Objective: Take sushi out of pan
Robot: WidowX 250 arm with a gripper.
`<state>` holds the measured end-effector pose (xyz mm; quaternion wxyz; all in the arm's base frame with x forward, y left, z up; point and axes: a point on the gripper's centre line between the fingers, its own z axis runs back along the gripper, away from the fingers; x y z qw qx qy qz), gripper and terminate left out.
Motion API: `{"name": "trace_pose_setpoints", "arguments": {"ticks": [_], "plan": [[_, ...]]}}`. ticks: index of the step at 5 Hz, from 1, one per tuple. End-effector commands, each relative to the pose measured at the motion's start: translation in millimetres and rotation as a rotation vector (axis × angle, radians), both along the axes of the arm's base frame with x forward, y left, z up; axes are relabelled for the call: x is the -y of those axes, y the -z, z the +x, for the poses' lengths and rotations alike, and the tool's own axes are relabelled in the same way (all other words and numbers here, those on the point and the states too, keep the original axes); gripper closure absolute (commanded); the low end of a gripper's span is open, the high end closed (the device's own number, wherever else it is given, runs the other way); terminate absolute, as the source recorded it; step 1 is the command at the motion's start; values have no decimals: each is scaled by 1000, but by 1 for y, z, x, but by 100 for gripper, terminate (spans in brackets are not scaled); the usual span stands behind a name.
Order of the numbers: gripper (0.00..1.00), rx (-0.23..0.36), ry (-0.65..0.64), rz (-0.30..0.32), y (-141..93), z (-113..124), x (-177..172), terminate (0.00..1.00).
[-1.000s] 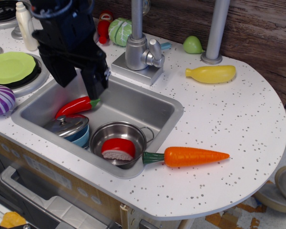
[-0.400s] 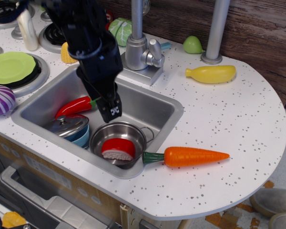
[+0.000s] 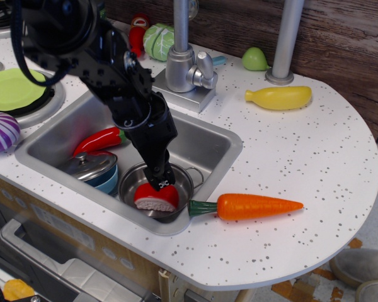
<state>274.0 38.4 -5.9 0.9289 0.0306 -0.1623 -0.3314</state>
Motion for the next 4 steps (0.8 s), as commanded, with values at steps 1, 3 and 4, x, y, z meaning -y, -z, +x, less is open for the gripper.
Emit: {"name": "trace_pose_setpoints", "arguments": {"ticks": [1,3,4], "plan": [[0,34,40,-10,13,6,-7,0],[0,11,27,-54,28,6,-10,0],[0,-4,15,-71,34,4,-12,0]]}}
